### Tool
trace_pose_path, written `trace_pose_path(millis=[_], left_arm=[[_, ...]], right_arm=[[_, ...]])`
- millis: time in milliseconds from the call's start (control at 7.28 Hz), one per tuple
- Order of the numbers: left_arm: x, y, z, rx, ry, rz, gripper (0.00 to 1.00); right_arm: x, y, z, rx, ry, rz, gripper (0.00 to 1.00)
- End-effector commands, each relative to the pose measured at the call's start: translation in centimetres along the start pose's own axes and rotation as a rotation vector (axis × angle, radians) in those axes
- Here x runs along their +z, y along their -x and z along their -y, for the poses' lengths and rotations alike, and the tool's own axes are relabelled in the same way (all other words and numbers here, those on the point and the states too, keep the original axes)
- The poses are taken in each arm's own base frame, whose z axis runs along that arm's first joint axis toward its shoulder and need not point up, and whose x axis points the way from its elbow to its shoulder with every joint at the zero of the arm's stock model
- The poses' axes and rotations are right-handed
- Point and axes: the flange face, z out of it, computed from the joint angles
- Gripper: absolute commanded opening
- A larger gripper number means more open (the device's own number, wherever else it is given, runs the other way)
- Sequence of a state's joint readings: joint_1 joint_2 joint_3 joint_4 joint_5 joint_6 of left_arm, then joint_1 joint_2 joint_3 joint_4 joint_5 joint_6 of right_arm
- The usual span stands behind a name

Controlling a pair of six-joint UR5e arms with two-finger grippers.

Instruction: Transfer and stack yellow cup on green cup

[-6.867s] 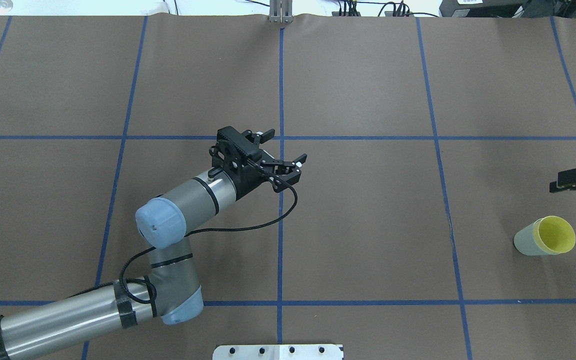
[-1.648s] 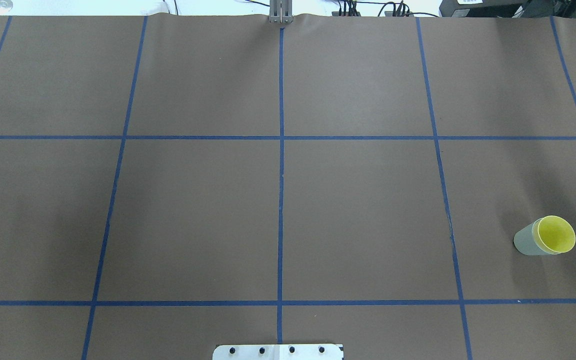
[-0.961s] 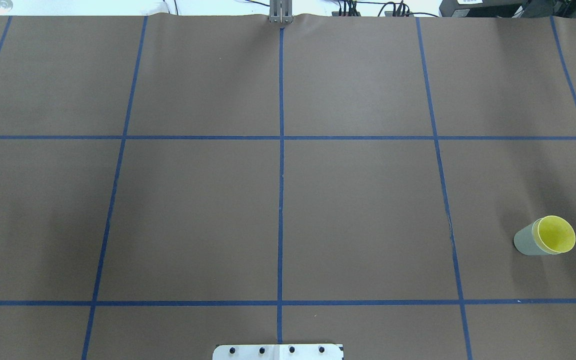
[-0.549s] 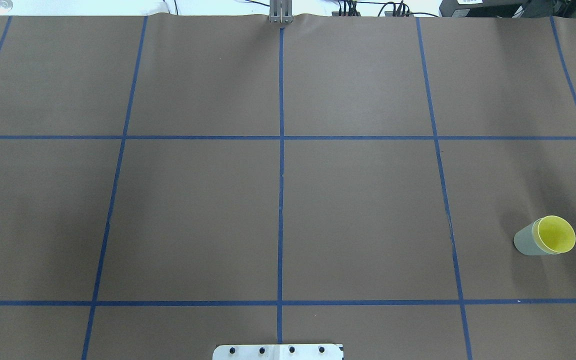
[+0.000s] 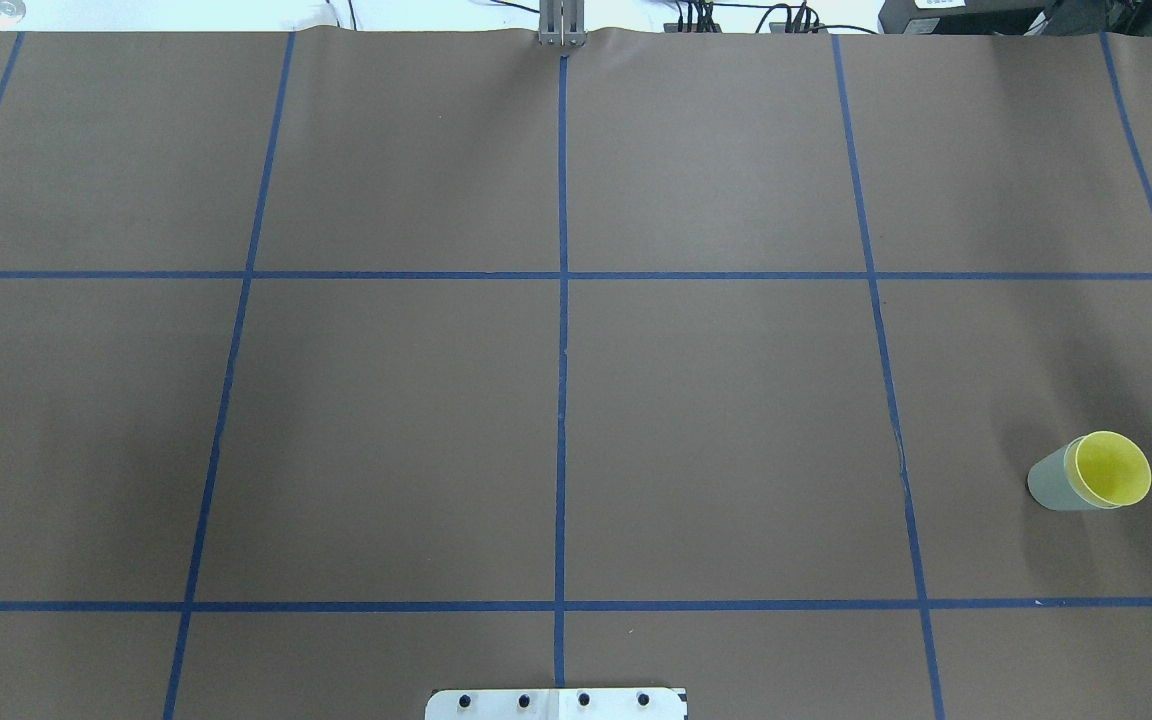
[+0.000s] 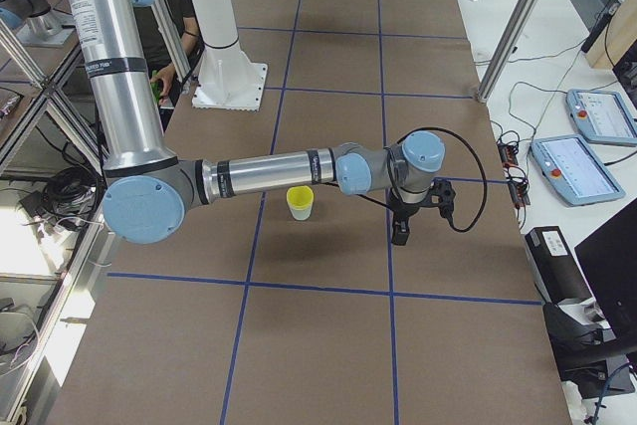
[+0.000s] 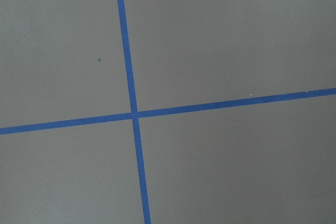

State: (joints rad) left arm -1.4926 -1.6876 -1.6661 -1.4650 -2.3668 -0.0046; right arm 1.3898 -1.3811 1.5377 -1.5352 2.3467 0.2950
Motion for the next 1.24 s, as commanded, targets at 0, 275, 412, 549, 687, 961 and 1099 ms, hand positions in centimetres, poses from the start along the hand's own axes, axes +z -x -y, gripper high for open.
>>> trace_pose_path(millis=[0,275,412,549,687,961,1099], left_arm=[[0.0,0.0,-0.1,0.000,0.000,0.000,1.00],[-0.1,-0.1,-0.1,0.002,-0.002,0.000,1.00],[0.0,0.0,-0.1,0.000,0.000,0.000,1.00],[-0.1,0.0,-0.2,0.000,-0.002,-0.001,1.00],[-0.6,-0.5,-0.2,0.009,-0.011,0.000,1.00],[-1.5,-1.6,-0.1,0.031,-0.031,0.000,1.00],[-2.1,-2.2,-0.2,0.041,-0.041,-0.002,1.00]], right_arm=[[-0.1,0.1,0.1,0.001,-0.002,0.001,1.00],[-0.2,0.3,0.3,0.002,-0.004,0.000,1.00],[-0.1,0.2,0.3,0.003,-0.004,-0.002,1.00],[0.2,-0.1,0.3,0.009,0.002,-0.005,1.00],[0.2,-0.1,0.3,0.011,0.002,-0.005,1.00],[0.2,-0.2,0.3,0.012,0.003,-0.007,1.00],[0.2,-0.2,0.3,0.013,0.003,-0.006,1.00]])
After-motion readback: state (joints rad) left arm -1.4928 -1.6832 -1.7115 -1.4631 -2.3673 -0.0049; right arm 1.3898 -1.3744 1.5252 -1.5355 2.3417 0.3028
